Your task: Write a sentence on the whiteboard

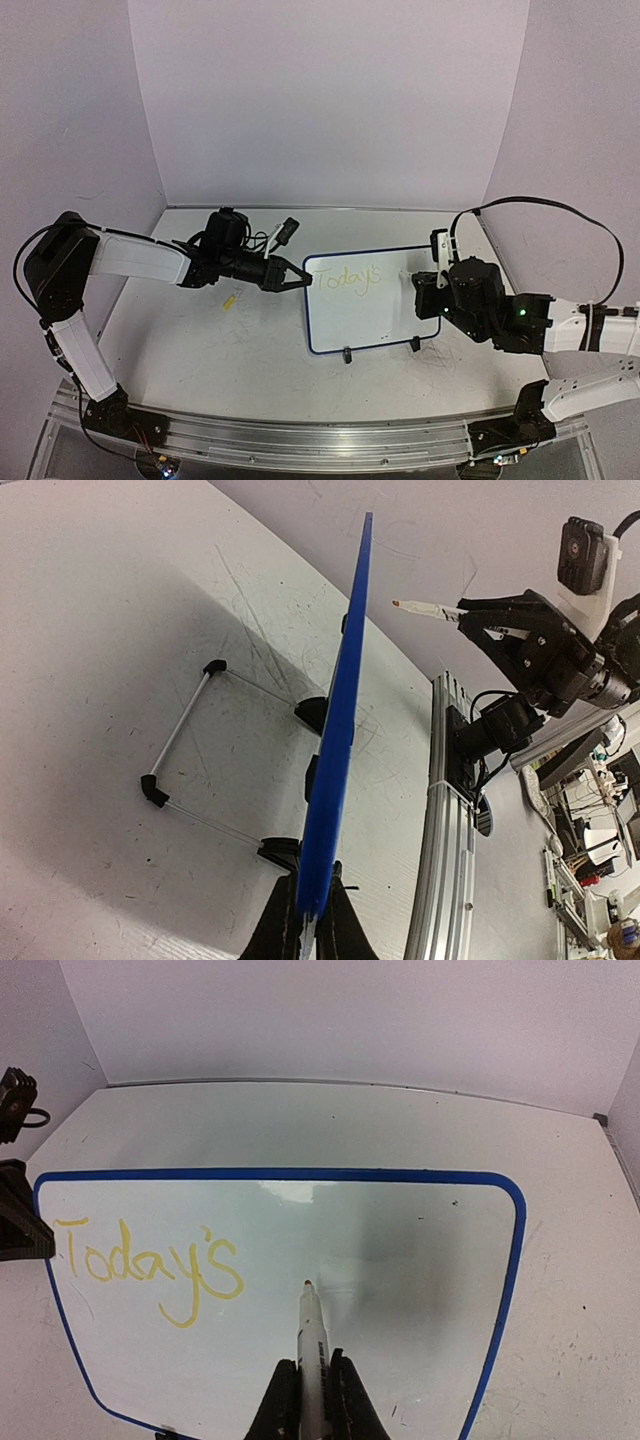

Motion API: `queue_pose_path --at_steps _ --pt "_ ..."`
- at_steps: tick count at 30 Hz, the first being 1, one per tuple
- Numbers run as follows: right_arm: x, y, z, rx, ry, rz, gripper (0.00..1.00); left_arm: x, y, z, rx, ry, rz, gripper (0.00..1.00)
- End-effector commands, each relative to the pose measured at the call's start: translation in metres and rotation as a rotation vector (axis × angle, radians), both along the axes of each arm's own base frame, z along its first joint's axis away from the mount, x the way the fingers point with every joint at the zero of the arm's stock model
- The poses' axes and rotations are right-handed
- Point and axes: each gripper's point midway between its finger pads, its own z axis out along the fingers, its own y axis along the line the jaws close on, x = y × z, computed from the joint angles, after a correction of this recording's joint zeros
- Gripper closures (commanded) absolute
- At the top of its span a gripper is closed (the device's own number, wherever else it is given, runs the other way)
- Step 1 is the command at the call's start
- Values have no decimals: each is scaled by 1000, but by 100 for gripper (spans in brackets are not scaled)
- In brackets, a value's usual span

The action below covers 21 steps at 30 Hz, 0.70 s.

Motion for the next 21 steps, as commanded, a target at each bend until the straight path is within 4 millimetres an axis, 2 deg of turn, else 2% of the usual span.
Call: queue_pose_path --at_steps 1,7,16,21 --pt "11 0 19 13 -22 -40 100 14 6 6 25 -16 66 100" --pt "19 11 24 -27 -32 -21 100 14 5 6 26 -16 65 100" --pt "24 5 18 -22 -23 -22 100 14 5 4 29 -12 61 100" --pt "25 3 25 4 -47 -30 100 14 5 5 27 -12 58 100"
